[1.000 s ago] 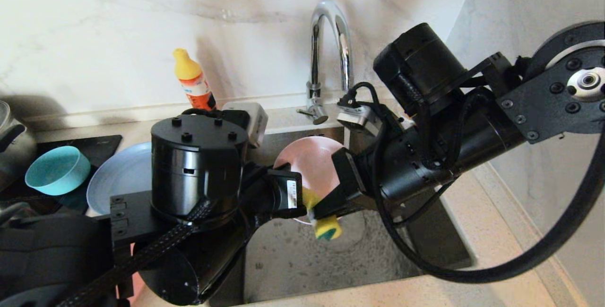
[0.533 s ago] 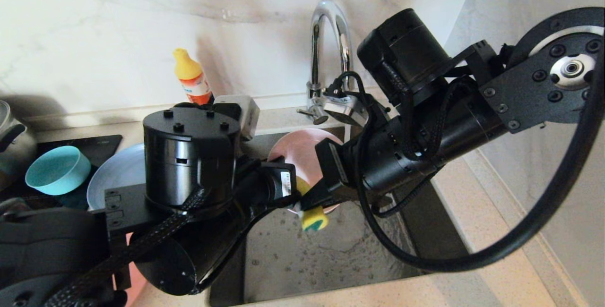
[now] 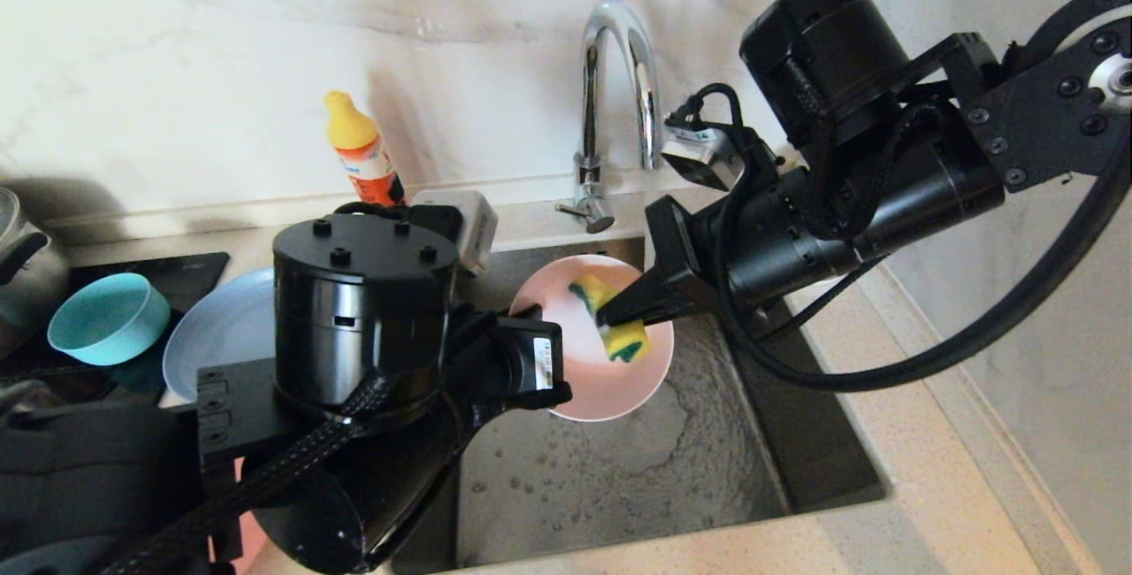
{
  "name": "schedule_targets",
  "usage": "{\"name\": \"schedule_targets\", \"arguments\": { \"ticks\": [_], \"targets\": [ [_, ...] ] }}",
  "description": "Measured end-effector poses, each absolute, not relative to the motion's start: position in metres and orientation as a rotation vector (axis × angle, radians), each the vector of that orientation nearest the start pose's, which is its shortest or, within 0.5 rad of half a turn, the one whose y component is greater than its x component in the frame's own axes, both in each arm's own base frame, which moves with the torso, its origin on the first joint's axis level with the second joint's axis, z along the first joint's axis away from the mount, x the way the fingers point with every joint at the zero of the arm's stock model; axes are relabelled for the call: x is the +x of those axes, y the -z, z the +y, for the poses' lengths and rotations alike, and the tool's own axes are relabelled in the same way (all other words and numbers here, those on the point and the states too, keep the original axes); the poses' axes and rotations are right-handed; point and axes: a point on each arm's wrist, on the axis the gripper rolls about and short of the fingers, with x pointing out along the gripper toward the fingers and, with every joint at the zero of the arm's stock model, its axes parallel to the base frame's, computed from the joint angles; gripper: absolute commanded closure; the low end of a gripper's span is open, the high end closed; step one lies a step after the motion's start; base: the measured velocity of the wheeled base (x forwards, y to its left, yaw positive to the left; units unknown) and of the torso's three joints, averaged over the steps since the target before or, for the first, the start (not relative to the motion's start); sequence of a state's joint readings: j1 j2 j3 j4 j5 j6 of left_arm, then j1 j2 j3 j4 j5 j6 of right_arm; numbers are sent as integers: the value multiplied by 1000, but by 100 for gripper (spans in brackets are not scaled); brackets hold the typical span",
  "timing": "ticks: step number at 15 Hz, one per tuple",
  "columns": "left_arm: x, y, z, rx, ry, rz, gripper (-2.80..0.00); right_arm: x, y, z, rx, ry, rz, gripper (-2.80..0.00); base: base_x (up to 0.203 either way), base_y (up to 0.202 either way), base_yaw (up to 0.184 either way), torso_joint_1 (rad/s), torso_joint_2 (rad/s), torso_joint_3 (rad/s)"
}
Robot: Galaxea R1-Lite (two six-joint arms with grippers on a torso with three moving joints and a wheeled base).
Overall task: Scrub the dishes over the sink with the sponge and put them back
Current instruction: Wipe the bowl
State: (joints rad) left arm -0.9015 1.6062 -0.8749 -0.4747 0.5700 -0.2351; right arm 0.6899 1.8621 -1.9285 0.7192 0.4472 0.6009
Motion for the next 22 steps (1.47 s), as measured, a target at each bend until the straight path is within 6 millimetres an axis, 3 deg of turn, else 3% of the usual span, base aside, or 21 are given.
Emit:
{"name": "schedule_targets", "arguments": {
  "ticks": [7,11,18,22],
  "targets": [
    [187,-214,-214,-68,296,230,0,247,-330,196,458,-821,940,0,0,0,0,0,0,0],
    [191,-217,-212,-80,282,220,0,242,-321,191,436,-789,1009,0,0,0,0,0,0,0],
    [195,-220,-209,-94,267,204,0,229,-291,227,360,-842,1143,0,0,0,0,0,0,0],
    [195,-220,-209,-95,267,204,0,230,-293,240,357,-877,1115,0,0,0,0,0,0,0]
  ]
}}
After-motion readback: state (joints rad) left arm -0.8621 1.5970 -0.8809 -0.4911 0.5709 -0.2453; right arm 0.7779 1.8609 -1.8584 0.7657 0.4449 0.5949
